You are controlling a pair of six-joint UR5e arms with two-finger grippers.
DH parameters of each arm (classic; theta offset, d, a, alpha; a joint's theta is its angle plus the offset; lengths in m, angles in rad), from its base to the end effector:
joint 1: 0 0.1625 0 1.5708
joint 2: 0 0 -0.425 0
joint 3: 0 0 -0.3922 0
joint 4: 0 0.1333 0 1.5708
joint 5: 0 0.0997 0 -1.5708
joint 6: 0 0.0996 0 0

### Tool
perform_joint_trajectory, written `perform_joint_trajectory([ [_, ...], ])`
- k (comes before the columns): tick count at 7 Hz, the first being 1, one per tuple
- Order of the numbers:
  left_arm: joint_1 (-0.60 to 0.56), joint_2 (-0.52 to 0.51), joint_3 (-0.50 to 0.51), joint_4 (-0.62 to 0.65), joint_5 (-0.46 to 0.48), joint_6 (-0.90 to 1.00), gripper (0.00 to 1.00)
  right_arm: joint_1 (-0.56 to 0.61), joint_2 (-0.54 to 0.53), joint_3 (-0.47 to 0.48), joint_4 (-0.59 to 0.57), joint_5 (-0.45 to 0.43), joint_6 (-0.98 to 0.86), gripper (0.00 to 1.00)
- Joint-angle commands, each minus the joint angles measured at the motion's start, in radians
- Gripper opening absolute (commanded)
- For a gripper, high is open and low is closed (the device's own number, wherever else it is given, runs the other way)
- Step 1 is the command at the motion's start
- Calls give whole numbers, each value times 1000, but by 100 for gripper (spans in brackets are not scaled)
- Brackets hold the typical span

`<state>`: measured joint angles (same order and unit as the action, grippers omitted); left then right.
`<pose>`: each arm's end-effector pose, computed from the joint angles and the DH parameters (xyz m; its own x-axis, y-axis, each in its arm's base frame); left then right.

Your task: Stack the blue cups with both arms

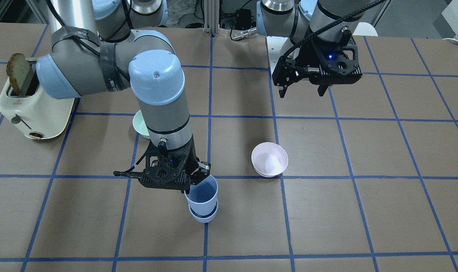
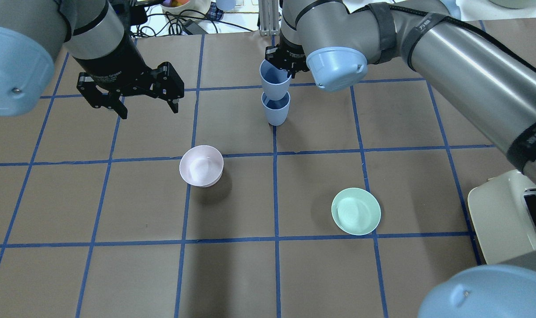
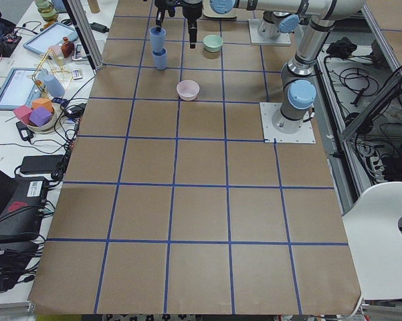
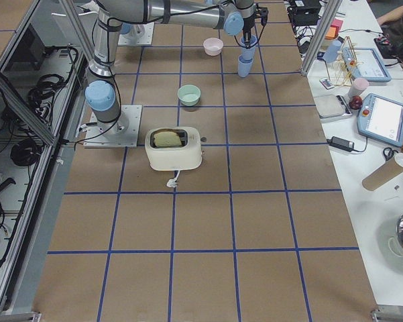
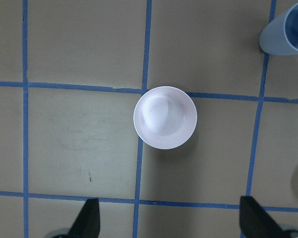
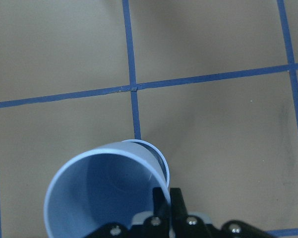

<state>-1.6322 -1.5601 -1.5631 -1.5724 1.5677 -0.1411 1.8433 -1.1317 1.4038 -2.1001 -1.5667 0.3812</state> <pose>-0.1634 -0.4798 0.4968 -0.9968 -0.0795 0.0054 -0.0796 0.9967 -0.0162 0.3118 -0.6191 0.3708 -0.9905 0.0958 -0.0983 0.1166 0.9651 -0.2346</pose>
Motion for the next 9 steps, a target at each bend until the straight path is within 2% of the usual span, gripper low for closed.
perform_joint_trajectory([
  [1, 0, 0, 0, 0, 0, 0, 100, 1, 19, 0, 0, 0, 1, 4],
  [3, 0, 0, 0, 0, 0, 0, 100, 1, 33, 6, 0, 11, -1, 10],
  [4, 0, 0, 0, 0, 0, 0, 100, 1, 38, 9, 0, 13, -1, 18],
  [5, -2, 0, 0, 0, 0, 0, 100, 1, 43, 12, -6, 13, 20, 53],
  [6, -2, 0, 0, 0, 0, 0, 100, -1, 41, 12, -6, 16, 65, 100],
  [8, -2, 0, 0, 0, 0, 0, 100, -62, -2, -46, 37, 65, 47, 100],
  [9, -2, 0, 0, 0, 0, 0, 100, -132, -31, -81, 158, 66, -73, 100],
])
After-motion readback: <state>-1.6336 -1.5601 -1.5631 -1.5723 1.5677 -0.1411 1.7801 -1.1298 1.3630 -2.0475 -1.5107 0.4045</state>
